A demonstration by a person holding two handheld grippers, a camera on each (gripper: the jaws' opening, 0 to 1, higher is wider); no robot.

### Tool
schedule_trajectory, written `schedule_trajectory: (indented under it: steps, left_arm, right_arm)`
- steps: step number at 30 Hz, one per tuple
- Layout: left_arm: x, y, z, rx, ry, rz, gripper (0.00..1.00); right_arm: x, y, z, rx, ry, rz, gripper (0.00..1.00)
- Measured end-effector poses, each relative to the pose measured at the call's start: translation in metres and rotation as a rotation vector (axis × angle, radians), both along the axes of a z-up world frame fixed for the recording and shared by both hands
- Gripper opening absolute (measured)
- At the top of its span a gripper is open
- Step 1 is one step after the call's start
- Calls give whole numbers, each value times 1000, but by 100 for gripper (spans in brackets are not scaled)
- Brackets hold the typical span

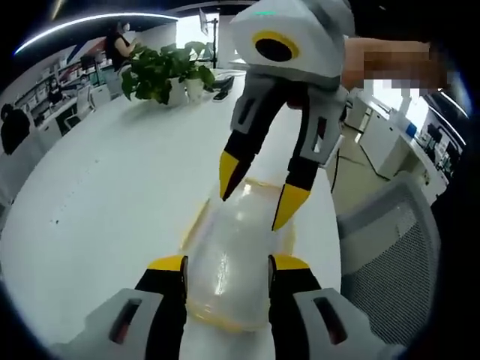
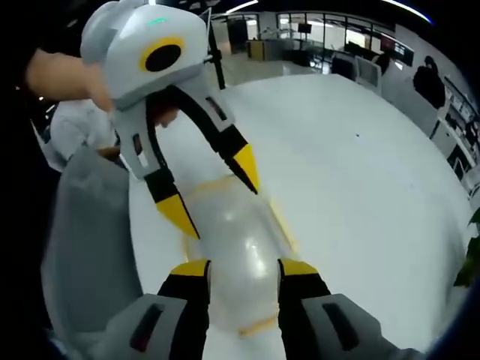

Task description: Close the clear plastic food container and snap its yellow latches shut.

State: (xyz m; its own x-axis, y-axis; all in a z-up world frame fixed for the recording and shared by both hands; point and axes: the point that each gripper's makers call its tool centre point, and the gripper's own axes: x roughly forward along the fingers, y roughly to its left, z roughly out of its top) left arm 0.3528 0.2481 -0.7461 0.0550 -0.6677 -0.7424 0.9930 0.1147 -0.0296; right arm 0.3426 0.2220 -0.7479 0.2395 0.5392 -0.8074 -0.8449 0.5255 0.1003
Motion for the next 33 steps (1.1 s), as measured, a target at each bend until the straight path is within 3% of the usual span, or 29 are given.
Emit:
schedule_trajectory:
  steps: [18, 33]
  left_arm:
    - [-11, -9, -5, 10, -9, -61, 36]
    - [-18, -11, -4, 28, -2, -89, 40]
  right_arm:
    - [7, 1, -4, -18, -5, 18, 38]
    - [20, 1, -10, -29, -5, -11, 40]
